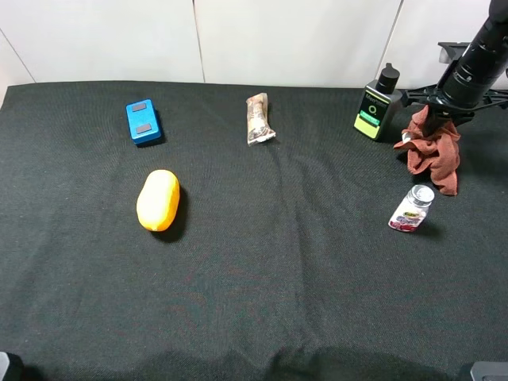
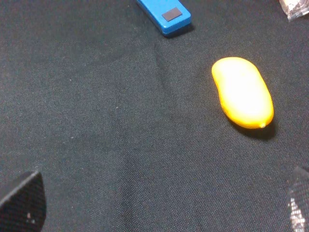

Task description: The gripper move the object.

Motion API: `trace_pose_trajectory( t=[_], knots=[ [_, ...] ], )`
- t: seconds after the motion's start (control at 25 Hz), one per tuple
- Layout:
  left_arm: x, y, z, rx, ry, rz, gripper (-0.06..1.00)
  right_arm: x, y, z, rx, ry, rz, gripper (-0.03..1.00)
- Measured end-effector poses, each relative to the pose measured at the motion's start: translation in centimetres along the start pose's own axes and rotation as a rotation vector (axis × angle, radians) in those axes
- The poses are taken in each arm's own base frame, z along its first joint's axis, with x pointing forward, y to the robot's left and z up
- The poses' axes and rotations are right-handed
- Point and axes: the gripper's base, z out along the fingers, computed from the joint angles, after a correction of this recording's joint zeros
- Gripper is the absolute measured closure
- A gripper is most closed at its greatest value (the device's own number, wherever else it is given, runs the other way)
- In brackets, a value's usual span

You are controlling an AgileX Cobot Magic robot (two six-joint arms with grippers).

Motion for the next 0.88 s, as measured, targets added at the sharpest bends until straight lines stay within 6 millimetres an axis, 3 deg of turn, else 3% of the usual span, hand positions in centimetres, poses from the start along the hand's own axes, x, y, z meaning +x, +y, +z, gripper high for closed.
trace_pose_trajectory(
  t=[0.16, 0.28, 0.6, 0.88],
  knots=[
    [0.00, 0.00, 0.00, 0.000, 0.000, 0.000, -0.05, -0.01, 0.09, 0.56, -0.011, 0.006, 0.010, 0.87],
    [0.00, 0.00, 0.00, 0.000, 0.000, 0.000, -0.05, -0.04, 0.15, 0.61, -0.019, 0.004, 0.016, 0.78],
    [0.00, 0.00, 0.00, 0.000, 0.000, 0.000, -0.05, -0.19, 0.06, 0.61, -0.009, -0.012, 0.010, 0.34],
    [0.00, 0.00, 0.00, 0.000, 0.000, 0.000, -0.05, -0.52, 0.01, -0.14, -0.004, -0.003, 0.000, 0.27]
  ],
)
